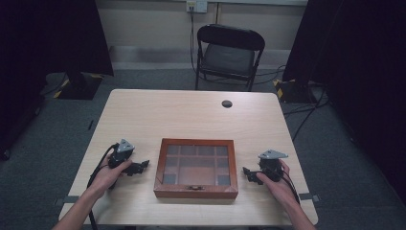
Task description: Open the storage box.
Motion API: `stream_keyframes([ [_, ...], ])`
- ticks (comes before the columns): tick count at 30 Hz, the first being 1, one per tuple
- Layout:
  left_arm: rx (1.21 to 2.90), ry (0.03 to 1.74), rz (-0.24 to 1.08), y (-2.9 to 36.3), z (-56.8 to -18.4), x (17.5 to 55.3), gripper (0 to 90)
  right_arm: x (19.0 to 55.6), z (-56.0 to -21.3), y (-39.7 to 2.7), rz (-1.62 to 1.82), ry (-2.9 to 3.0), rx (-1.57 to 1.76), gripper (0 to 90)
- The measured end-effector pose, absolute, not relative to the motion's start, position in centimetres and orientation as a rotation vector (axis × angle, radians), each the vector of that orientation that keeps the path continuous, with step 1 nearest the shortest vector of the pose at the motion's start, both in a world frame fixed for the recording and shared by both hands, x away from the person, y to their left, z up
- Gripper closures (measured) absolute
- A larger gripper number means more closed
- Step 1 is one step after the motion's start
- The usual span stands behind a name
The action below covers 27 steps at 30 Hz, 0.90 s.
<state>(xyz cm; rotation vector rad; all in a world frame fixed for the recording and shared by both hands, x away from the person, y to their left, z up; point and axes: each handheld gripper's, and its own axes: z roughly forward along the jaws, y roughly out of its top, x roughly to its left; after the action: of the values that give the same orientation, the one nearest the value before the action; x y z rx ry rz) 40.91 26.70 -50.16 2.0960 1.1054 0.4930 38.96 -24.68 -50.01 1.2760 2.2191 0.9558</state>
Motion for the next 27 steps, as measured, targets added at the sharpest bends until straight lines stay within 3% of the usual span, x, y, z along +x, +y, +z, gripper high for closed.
stream_keyframes([
  [6,2.095,1.105,0.493,26.7,-50.2,40.9,12.8,39.0,-49.8,-24.8,0.935,2.234,1.285,12.8],
  [11,2.095,1.105,0.492,26.7,-50.2,40.9,12.8,39.1,-48.9,-25.2,0.936,2.235,1.318,24.4],
  [27,2.096,1.103,0.488,26.7,-50.2,40.9,12.7,38.2,-44.2,-25.6,1.176,2.200,1.272,23.6],
])
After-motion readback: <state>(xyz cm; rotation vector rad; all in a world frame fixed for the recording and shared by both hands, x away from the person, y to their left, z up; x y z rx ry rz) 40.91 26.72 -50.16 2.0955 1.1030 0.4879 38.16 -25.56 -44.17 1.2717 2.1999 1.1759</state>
